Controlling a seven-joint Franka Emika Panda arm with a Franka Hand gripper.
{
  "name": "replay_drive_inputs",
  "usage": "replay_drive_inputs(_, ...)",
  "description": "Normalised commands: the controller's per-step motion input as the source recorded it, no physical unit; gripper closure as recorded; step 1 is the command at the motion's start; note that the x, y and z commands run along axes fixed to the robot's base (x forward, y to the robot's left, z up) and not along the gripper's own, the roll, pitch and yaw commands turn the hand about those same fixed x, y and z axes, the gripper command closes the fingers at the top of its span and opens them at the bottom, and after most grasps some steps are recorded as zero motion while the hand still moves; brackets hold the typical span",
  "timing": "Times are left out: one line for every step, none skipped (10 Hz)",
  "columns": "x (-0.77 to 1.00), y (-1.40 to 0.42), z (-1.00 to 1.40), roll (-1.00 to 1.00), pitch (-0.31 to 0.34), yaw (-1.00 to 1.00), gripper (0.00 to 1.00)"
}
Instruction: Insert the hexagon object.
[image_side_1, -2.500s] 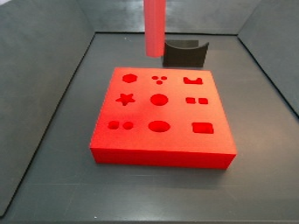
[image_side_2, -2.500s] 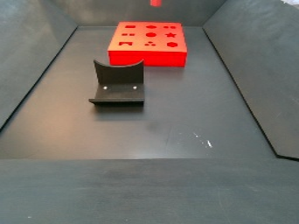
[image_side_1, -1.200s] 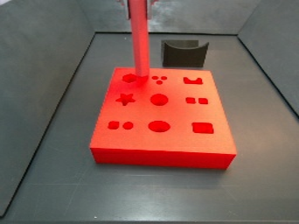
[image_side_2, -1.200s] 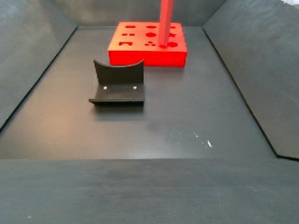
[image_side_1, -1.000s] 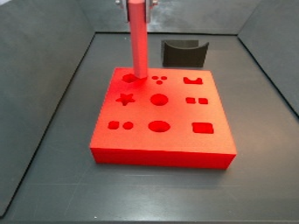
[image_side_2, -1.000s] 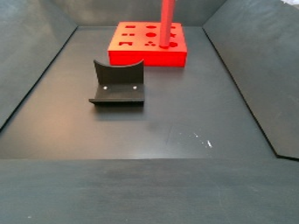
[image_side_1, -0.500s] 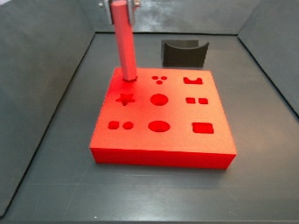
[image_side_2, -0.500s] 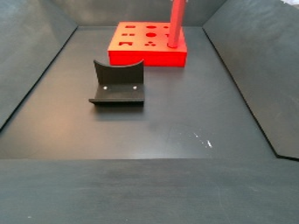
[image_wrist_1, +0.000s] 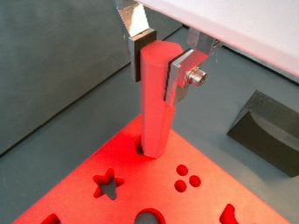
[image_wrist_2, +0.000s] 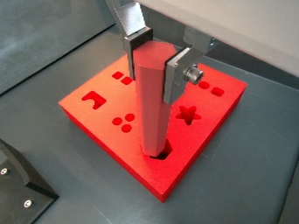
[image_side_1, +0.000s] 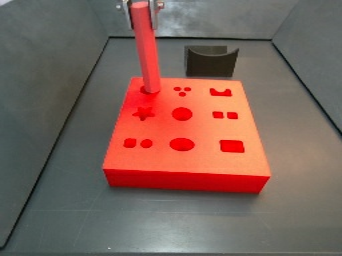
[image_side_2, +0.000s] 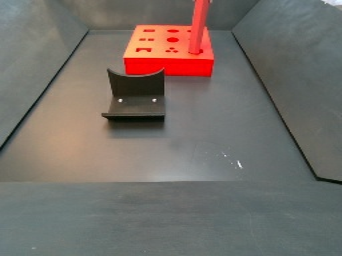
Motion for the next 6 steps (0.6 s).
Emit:
replay_drive_inputs(0.00, -0.02, -0.10, 0.19, 0.139, 0.00, 1.00)
replay_drive_inputs(-0.15, 0.00, -0.07, 0.18, 0.127, -0.01, 1.00)
replay_drive_inputs(-0.22, -0.09, -0.06, 0.16, 0.081, -0.01, 1.00)
replay_drive_inputs(-0.16, -0.17, -0.06, 0.13, 0.036, 0.00, 1.00)
replay_drive_inputs(0.00, -0.20, -0.06, 0.03, 0.000, 0.00, 1.00)
replay_drive_inputs(0.02, -0.01, -0.22, 0.01, 0.000, 0.00, 1.00)
